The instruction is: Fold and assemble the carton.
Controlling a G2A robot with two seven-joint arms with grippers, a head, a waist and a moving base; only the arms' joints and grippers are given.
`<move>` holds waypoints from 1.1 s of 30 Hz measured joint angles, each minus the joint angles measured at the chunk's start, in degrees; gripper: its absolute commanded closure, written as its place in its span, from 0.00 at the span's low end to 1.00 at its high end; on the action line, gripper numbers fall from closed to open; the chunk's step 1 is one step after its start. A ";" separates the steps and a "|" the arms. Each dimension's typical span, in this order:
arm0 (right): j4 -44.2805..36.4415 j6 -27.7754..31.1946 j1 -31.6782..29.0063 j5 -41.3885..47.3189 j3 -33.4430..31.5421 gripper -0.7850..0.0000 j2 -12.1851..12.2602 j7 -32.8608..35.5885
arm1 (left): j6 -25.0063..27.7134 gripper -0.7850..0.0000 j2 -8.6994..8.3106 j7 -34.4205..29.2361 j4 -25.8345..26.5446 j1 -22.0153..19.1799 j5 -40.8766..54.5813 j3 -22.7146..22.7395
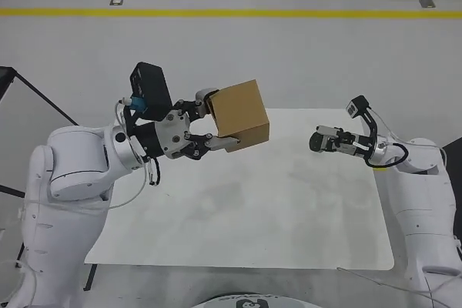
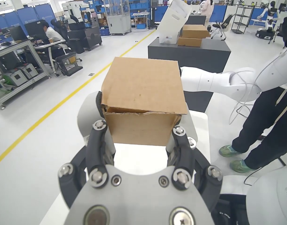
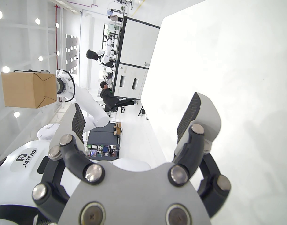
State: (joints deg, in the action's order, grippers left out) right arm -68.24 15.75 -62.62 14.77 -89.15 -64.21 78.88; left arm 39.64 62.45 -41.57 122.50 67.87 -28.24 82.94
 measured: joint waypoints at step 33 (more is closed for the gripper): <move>0.00 0.00 0.00 0.00 0.00 0.00 0.00 0.00 | 8.30 1.00 -2.50 -0.71 1.02 1.71 3.16 9.87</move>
State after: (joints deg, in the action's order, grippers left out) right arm -68.24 15.75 -62.62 14.77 -89.15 -64.21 78.88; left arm 47.94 59.95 -42.27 123.52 69.58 -25.08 92.81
